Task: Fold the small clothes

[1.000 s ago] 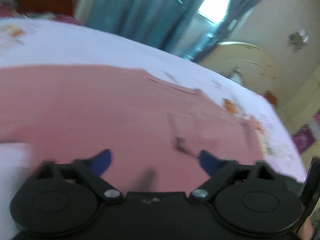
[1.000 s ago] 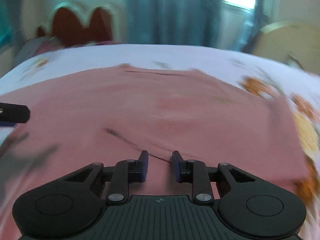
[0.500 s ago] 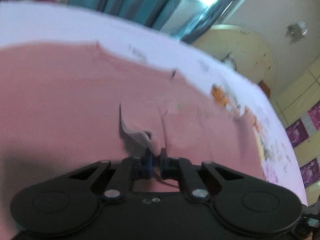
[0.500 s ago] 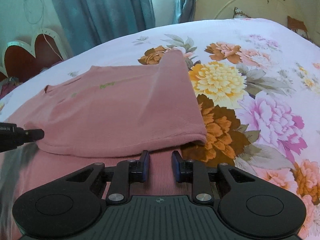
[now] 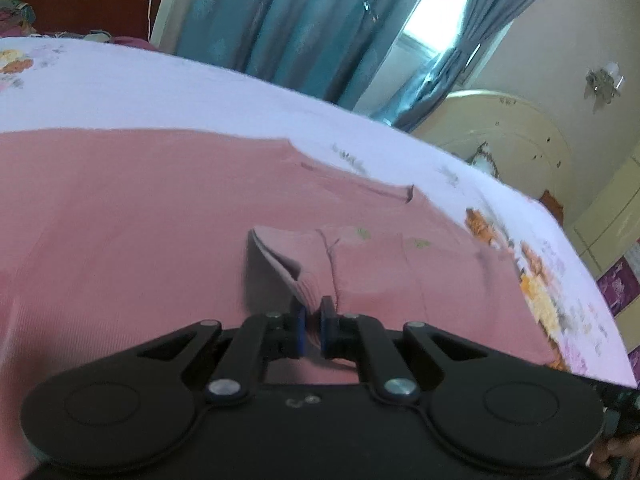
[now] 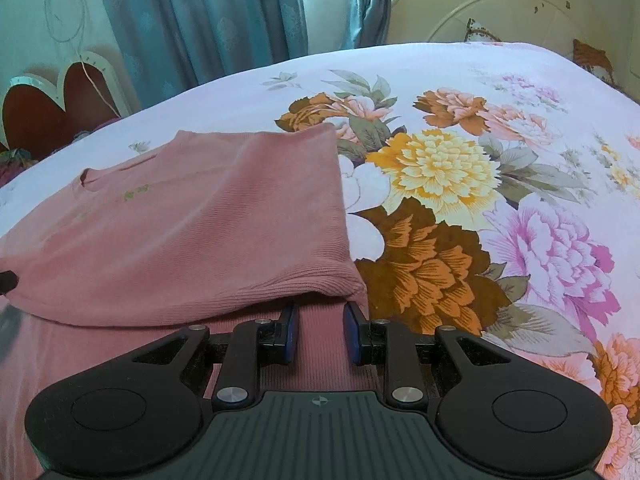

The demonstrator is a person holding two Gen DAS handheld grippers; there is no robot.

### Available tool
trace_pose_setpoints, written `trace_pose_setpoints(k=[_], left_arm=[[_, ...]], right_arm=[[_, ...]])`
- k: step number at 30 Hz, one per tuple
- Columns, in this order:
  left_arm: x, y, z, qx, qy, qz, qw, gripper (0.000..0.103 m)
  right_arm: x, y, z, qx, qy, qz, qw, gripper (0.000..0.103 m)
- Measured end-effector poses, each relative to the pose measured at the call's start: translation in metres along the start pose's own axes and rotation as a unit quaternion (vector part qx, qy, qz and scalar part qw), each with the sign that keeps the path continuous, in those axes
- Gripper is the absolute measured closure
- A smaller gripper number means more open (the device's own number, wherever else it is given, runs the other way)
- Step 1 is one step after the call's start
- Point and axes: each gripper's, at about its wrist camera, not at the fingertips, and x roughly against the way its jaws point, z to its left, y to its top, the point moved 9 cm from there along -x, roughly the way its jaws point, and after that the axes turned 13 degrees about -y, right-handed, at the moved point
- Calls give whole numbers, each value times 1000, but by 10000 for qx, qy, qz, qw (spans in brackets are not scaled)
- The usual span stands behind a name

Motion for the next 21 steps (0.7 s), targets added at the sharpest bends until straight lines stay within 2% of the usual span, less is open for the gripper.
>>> trace_pose_setpoints(k=[1, 2, 3, 4, 5, 6, 7, 10, 14, 16, 17, 19, 21], left_arm=[[-4, -2, 1, -16, -21, 70, 10000, 96], [-7, -5, 3, 2, -69, 202, 9998, 91], [-9, -6, 4, 14, -49, 268, 9996, 77], [-5, -4, 6, -18, 47, 213, 9998, 68], [1, 0, 9, -88, 128, 104, 9998, 45], [6, 4, 12, -150, 183, -6, 9997, 35], [7, 11, 15, -186, 186, -96, 9996, 31], [-9, 28, 22, -30, -56, 14, 10000, 38], [-43, 39, 29, 151, -262, 343, 9990, 51], [-50, 39, 22, 62, -417, 412, 9983, 99], [-48, 38, 20, -10, -385, 334, 9987, 96], [-32, 40, 15, -169, -275, -157, 9994, 96], [-19, 35, 18, -194, -106, -416, 9989, 96]], right_arm=[[0, 0, 0, 23, -9, 11, 10000, 77], [2, 1, 0, 51, -21, 17, 10000, 77], [6, 2, -1, 54, -12, -10, 10000, 77], [13, 4, -3, 48, -1, -86, 10000, 77], [20, 7, -5, 30, 19, -169, 9999, 77], [27, 11, -7, -7, 62, -263, 9996, 77], [32, 16, -8, -36, 83, -356, 9993, 77], [32, 33, -4, -59, 107, -484, 9988, 77], [12, 56, 13, 100, 120, -559, 9983, 77], [-7, 56, 16, 156, 51, -411, 9990, 77], [-18, 53, 16, 193, -32, -270, 9994, 77], [-35, 43, 11, 252, -218, 10, 9994, 77], [-35, 39, 7, 235, -155, -23, 9996, 77]])
